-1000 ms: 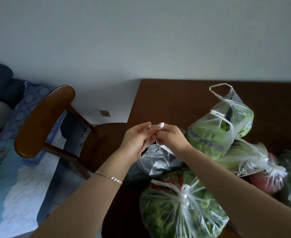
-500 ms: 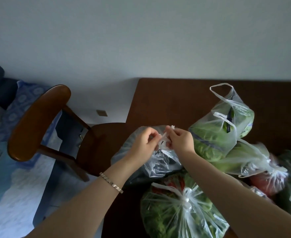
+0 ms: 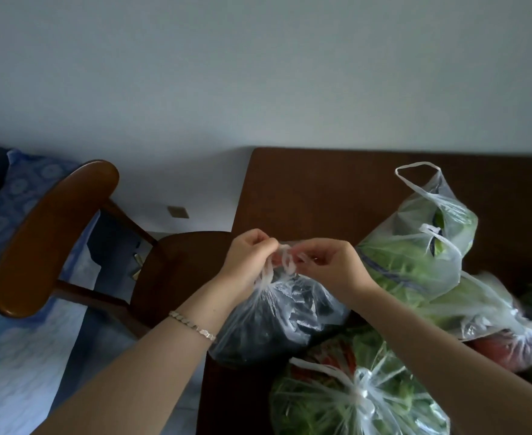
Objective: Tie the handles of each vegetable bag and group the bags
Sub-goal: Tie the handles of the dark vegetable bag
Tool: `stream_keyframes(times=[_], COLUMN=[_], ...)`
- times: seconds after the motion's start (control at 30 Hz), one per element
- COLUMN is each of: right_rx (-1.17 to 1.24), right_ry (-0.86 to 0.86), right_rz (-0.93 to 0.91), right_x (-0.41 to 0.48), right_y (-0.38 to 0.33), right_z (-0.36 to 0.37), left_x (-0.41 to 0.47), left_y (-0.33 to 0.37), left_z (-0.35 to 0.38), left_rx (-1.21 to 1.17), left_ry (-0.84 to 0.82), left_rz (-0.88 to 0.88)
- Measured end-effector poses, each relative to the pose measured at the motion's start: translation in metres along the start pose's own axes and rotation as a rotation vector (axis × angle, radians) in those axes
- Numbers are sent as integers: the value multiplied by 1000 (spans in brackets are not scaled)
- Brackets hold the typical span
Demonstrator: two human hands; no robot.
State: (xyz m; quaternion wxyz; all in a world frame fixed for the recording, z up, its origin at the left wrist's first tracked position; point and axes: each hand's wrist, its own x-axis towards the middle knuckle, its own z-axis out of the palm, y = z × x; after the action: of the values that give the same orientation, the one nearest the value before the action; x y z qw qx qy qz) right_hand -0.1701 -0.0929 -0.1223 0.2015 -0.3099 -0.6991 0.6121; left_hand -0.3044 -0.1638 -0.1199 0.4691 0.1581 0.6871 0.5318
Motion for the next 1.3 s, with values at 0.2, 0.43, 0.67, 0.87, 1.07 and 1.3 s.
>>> stream_keyframes(times=[0.2, 0.43, 0.67, 0.87, 1.07, 1.3], right_rx=[-320, -206, -449, -602, -400, 29], right_ry=[57, 116, 88, 26, -40, 20], right_rz=[-111, -122, -123, -174, 50, -41], right_x=[8, 13, 15, 16, 19, 4], right_y=[7, -1, 7, 7, 0, 7], right_z=[9, 21, 24, 26, 14, 16], left_x=[14, 17, 18, 16, 4, 2], left_y=[-2, -4, 0, 2, -1, -8], left_z=[-4, -11, -16, -18, -15, -12], left_rx=[237, 432, 265, 386, 420, 254], left_ry=[35, 29, 4, -53, -48, -22], left_rz=[-11, 185, 51, 99, 217, 61])
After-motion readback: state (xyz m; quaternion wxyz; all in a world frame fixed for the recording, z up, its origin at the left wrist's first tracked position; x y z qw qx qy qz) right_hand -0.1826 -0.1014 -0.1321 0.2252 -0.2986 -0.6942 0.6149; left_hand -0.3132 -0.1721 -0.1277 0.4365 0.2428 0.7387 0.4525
